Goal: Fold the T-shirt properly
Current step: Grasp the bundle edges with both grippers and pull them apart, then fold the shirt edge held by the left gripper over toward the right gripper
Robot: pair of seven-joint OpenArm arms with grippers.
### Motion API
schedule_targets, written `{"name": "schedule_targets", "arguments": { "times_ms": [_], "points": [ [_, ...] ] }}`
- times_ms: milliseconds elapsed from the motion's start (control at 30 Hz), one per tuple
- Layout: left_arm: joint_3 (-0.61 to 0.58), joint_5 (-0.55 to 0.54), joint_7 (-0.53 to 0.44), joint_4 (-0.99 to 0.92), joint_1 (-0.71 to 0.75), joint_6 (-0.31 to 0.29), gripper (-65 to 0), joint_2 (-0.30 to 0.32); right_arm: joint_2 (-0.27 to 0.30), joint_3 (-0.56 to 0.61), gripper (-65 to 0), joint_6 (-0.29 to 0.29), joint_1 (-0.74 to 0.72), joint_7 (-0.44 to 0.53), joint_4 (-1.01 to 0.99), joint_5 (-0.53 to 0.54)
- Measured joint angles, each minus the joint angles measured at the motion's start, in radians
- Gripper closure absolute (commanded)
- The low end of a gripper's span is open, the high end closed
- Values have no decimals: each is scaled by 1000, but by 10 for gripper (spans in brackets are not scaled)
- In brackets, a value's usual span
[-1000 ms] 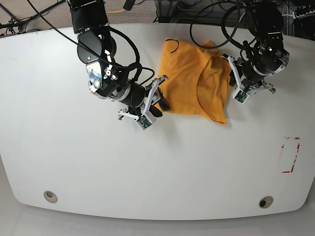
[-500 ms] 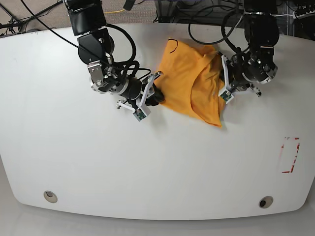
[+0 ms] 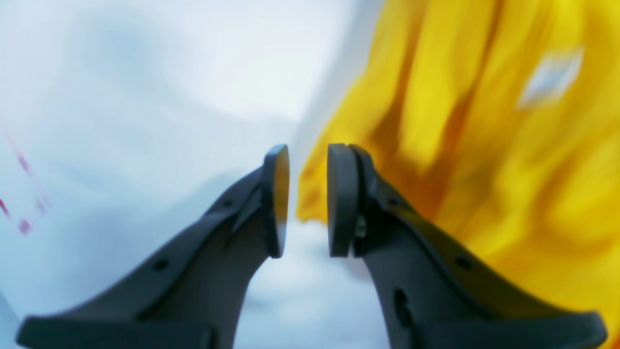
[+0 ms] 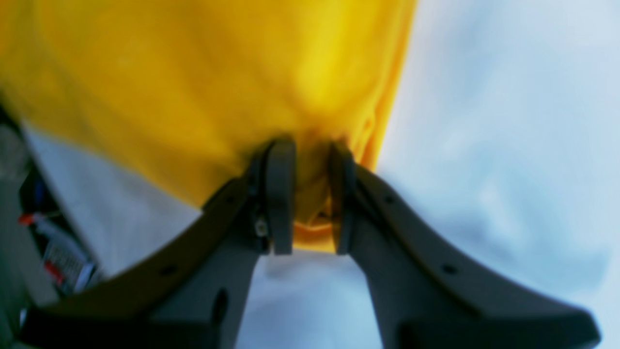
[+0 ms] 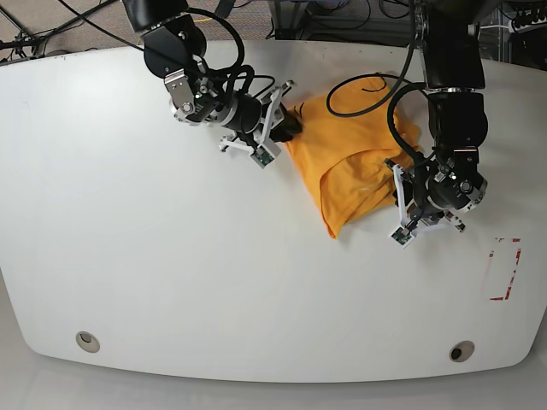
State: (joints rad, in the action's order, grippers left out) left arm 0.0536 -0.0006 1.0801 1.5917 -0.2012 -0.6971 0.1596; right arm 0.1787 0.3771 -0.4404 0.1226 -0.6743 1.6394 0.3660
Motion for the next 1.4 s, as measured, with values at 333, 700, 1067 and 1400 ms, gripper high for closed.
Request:
{"name": "schedule_targets", "arguments": {
  "times_ms": [333, 700, 1067, 1400],
  "points": [
    [56, -25, -3, 366, 178, -5, -175, 35, -39, 11, -117, -4, 23, -4, 121, 13],
    [495, -307, 129, 343, 295, 0, -435, -20, -33, 13, -117, -6, -5, -89, 118, 3],
    [582, -513, 172, 73, 264, 0, -435, -53, -36, 13, -117, -7, -2, -85, 119, 2],
    [537, -608, 162, -31, 254, 0, -435, -48, -34, 16, -117, -8, 1, -89, 119, 4]
  ]
}}
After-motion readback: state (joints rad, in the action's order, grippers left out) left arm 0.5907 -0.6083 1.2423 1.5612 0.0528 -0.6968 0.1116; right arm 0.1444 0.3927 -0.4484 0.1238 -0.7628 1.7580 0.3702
